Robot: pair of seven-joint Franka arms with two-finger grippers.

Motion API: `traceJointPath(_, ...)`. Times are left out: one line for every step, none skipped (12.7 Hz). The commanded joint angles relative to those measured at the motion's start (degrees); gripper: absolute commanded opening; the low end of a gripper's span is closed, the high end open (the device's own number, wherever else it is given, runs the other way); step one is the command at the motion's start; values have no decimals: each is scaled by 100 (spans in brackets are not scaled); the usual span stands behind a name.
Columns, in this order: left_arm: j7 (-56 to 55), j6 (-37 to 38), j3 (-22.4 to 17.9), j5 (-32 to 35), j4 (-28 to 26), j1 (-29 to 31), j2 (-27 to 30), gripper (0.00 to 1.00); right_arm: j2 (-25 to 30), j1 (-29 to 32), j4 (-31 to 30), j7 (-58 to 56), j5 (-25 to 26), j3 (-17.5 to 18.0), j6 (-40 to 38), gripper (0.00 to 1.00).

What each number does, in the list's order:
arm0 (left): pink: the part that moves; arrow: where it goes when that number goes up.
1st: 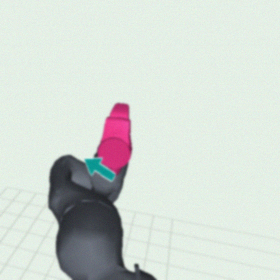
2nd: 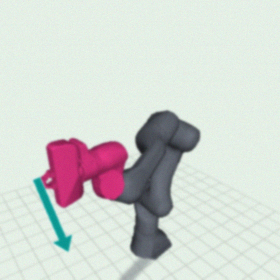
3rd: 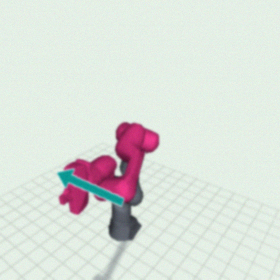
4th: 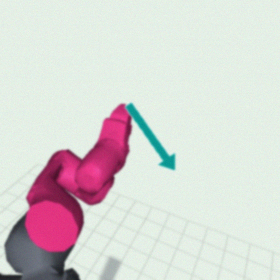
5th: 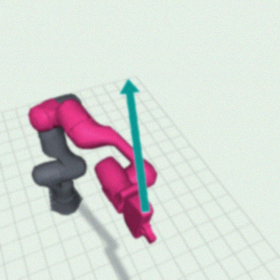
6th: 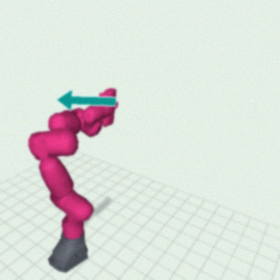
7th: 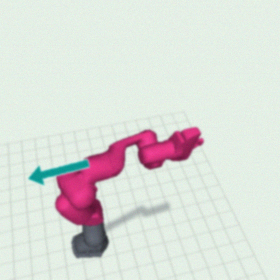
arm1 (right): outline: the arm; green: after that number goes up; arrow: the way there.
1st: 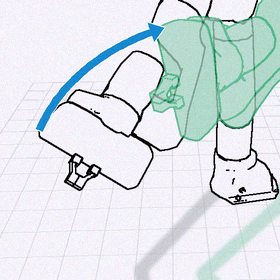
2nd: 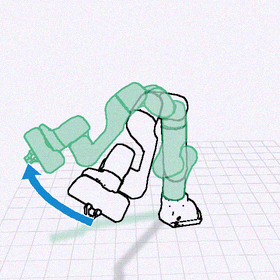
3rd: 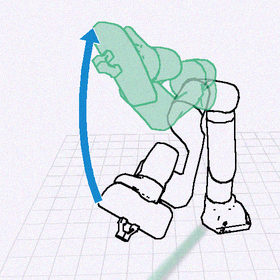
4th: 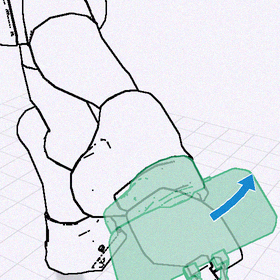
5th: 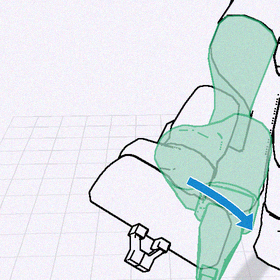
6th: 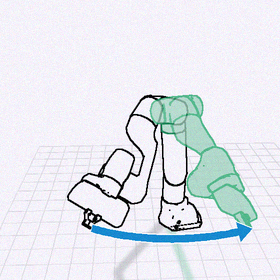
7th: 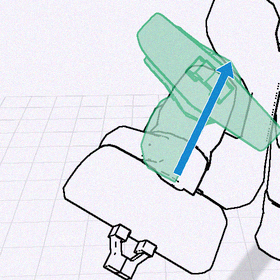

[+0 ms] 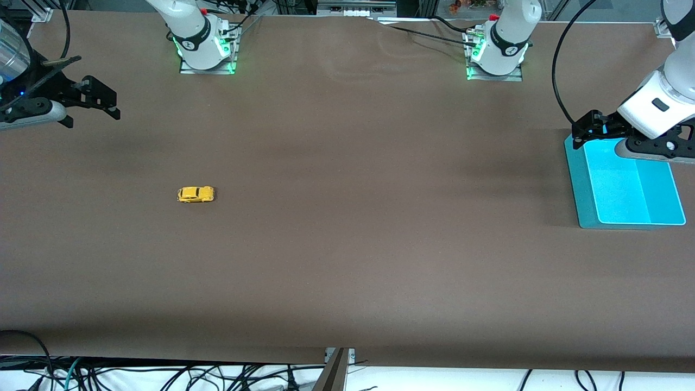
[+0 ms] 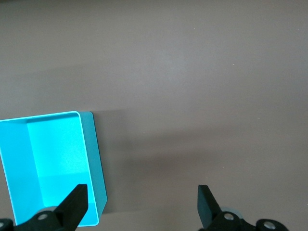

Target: Wind and store yellow beetle car

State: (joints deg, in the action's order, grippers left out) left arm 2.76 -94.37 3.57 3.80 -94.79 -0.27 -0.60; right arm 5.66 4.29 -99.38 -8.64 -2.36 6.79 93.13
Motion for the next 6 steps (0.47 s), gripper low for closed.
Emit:
traceJointPath(40, 86, -6, -11, 172, 10, -80, 100, -30, -77, 129, 117, -98, -82, -138, 100)
traceJointPath(40, 86, -6, -11, 172, 10, -80, 100, -30, -77, 121, 135, -98, -82, -138, 100)
traceJointPath(40, 86, -6, -11, 172, 10, -80, 100, -30, -77, 121, 144, -98, -90, -138, 100)
traceJointPath(40, 86, -6, -11, 172, 10, -80, 100, -30, -77, 121, 118, -98, -108, -129, 100)
traceJointPath(40, 86, -6, -11, 172, 10, -80, 100, -39, -77, 121, 83, -98, -108, -129, 100)
traceJointPath(40, 86, -6, -11, 172, 10, -80, 100, -39, -77, 121, 82, -98, -117, -129, 100)
